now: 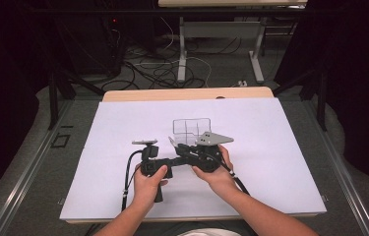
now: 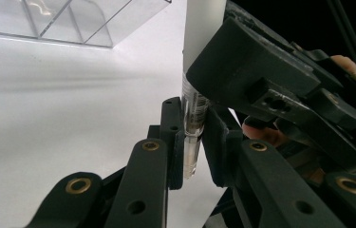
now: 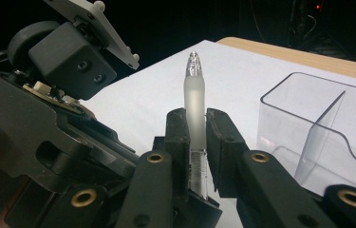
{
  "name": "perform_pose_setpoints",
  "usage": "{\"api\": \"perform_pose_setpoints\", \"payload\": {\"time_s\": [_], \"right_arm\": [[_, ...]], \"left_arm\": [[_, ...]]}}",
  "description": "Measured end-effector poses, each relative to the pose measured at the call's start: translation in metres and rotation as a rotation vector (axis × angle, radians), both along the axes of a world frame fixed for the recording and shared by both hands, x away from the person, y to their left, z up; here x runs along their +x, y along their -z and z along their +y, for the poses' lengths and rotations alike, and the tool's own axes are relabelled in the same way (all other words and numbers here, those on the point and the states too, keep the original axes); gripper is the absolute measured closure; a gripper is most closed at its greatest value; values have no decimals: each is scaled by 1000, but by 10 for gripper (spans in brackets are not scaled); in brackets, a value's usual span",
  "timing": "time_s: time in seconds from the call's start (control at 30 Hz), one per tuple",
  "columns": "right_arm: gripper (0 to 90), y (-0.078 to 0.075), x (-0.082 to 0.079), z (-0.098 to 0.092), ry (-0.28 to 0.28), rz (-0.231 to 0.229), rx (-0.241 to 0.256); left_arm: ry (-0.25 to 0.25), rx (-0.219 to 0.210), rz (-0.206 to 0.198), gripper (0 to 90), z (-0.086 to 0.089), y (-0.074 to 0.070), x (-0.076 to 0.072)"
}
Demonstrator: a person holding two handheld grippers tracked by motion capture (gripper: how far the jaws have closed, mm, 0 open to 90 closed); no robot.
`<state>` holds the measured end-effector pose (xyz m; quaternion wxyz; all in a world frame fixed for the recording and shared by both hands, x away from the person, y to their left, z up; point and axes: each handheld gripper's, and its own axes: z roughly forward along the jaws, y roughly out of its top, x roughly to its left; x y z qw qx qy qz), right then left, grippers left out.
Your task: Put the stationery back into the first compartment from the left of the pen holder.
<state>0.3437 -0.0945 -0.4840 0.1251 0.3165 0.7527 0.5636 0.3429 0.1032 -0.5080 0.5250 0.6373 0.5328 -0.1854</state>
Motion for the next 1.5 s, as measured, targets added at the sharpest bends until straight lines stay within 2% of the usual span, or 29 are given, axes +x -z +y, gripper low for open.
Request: {"api": "perform_pose_setpoints", "payload": {"time_s": [0.07,0.1,0.13,0.17,0.2,0.23,0.43,0.5,0.6,0.67,0.73,0.83,0.87,1.03,1.1,1.13,1.17,1.23,1.3,1.4,1.47,1.5], "right_arm": [[775,0,1,-1,-6,8,-1],[760,0,1,-1,-1,10,5],[732,0,1,-2,3,8,4],[711,0,2,-2,6,4,10],[687,0,3,-4,10,7,10],[668,-1,4,-5,9,14,7],[549,3,14,-14,40,20,-1],[522,4,18,-18,58,14,6],[474,5,23,-26,86,14,7],[454,5,26,-31,100,17,-5],[418,5,28,-35,124,10,0],[385,4,31,-43,147,5,-1],[374,3,32,-45,154,3,2],[341,-1,40,-60,207,-7,-5],[328,-1,43,-68,232,-29,-8],[324,-2,45,-72,248,-33,-14],[313,-2,48,-77,265,-31,-12],[285,-1,52,-85,301,-34,-14],[267,-2,55,-92,328,-29,-27],[231,-2,59,-102,374,-1,-1],[203,-1,61,-108,393,10,0],[184,-1,63,-110,405,18,0]], "left_arm": [[-24,1,14,795,0,0,0],[-13,15,-3,795,3,1,2],[-34,5,15,795,2,0,1],[-39,5,13,795,4,0,2],[-25,19,3,796,8,1,4],[-49,12,12,795,7,0,3],[-75,54,-41,795,18,1,7],[-91,52,-36,795,20,-1,8],[-91,74,-79,795,25,-4,9],[-87,76,-86,795,27,-7,9],[-105,72,-95,795,29,-9,10],[-121,74,-114,795,31,-12,11],[-125,72,-109,795,32,-13,11],[-128,104,-145,795,34,-16,13],[-135,116,-159,795,34,-17,13],[-145,110,-153,795,33,-18,13],[-124,132,-179,795,34,-18,14],[-132,147,-199,795,33,-21,15],[-129,179,-240,795,33,-27,17],[-135,234,-306,795,31,-36,20],[-140,257,-336,795,29,-41,24],[-141,261,-339,795,28,-44,26]]}}
